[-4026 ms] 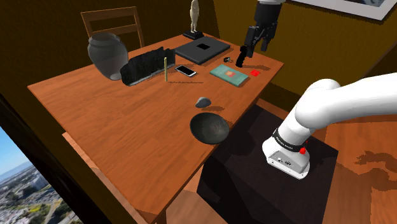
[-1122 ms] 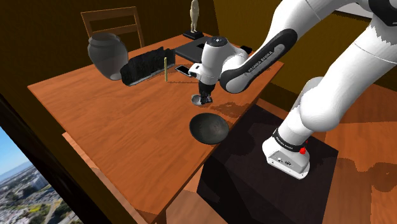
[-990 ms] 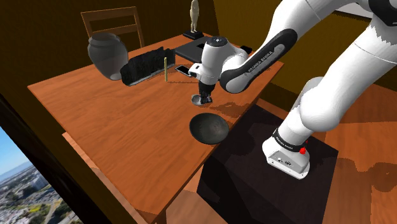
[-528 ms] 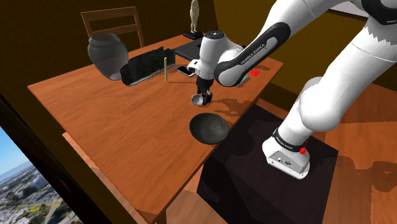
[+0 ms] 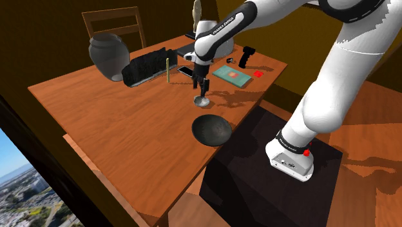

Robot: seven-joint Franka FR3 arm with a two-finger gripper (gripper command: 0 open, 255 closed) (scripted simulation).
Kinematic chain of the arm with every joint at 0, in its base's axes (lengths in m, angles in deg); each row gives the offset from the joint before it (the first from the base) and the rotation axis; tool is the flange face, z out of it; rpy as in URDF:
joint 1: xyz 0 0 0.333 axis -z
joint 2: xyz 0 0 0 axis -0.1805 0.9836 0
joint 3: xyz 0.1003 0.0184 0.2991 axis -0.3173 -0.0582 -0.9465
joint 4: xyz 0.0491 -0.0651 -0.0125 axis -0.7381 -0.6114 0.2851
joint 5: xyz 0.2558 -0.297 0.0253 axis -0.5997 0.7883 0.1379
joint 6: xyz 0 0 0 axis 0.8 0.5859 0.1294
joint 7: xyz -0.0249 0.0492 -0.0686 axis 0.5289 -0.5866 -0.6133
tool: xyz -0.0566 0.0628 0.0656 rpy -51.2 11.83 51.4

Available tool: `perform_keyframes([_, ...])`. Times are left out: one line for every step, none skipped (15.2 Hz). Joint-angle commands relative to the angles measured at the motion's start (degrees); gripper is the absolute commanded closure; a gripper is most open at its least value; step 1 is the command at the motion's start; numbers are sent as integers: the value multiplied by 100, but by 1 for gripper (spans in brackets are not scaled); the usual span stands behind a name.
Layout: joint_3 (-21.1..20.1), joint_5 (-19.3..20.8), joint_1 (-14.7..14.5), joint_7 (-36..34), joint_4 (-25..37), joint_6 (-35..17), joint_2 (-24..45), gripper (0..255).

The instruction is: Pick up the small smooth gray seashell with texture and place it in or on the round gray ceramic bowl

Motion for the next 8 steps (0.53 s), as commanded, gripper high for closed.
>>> perform_keyframes([-11,-84,16,104,-9,-92,114,0])
perform_keyframes([-21,-106,13,118,-29,-165,168,0])
perform_keyframes([-30,-128,9,133,-49,-239,223,0])
perform_keyframes([-40,-151,6,148,-66,-312,279,0])
perform_keyframes([-46,-165,4,157,-76,-354,311,0])
perform_keyframes([-46,-165,4,157,-77,-354,311,0])
perform_keyframes([-46,-165,4,157,-76,-354,311,0])
perform_keyframes([-46,-165,4,157,-76,-354,311,0])
